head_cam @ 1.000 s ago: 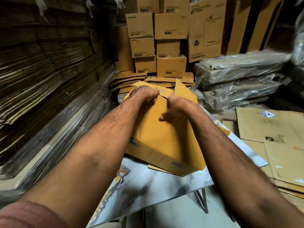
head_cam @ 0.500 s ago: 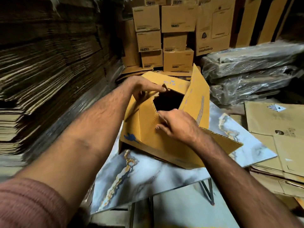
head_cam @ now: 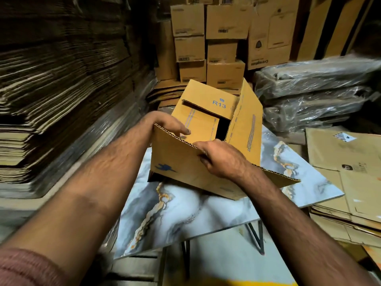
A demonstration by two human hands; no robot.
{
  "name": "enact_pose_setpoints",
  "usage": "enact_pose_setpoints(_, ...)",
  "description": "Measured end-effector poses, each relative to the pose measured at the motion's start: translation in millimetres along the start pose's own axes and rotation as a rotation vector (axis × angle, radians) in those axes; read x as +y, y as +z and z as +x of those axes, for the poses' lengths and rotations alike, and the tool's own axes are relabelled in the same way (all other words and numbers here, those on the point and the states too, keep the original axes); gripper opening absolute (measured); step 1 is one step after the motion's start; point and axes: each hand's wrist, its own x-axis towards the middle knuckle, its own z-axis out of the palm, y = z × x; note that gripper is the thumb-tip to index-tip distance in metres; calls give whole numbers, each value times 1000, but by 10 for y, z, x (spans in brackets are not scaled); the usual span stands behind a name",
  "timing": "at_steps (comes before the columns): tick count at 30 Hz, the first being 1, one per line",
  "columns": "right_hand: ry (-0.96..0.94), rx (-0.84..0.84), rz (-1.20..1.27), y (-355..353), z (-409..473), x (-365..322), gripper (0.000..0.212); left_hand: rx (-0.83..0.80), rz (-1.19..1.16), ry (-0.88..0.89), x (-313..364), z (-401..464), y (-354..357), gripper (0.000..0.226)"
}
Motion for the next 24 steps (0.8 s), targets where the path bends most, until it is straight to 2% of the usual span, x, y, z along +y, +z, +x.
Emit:
enact_pose_setpoints(6, 20, -106, 56, -28, 70, 39, 8, 5, 65, -4, -139, 45, 98, 59)
enact_pose_setpoints(9, 18, -173, 84, -60, 89, 20, 6, -3, 44, -3, -132, 31, 135, 51)
enact_pose_setpoints(12, 4, -255, 52, -72, 129, 16, 13, -2, 14, -11, -154, 75, 156, 46)
enact_pose_setpoints(14, 17, -228, -30, -80, 185, 45, 15, 6, -23, -3, -190, 95, 154, 44)
enact_pose_setpoints(17, 77, -165, -130, -122, 265, 150, 15, -48, -102, 26, -170, 76, 127, 22)
enact_pose_setpoints(18, 91, -144, -158, -121, 275, 205, 14, -48, -106, 28, -142, 94, 121, 22)
enact_pose_setpoints(21, 134, -101, -224, -20, 218, 368, 14, 113, 38, -39, 46, 148, 197, 49)
enact_pose_setpoints(24, 142, -141, -193, 158, 135, 531, 13, 236, 108, -93, 158, 328, 380, 56)
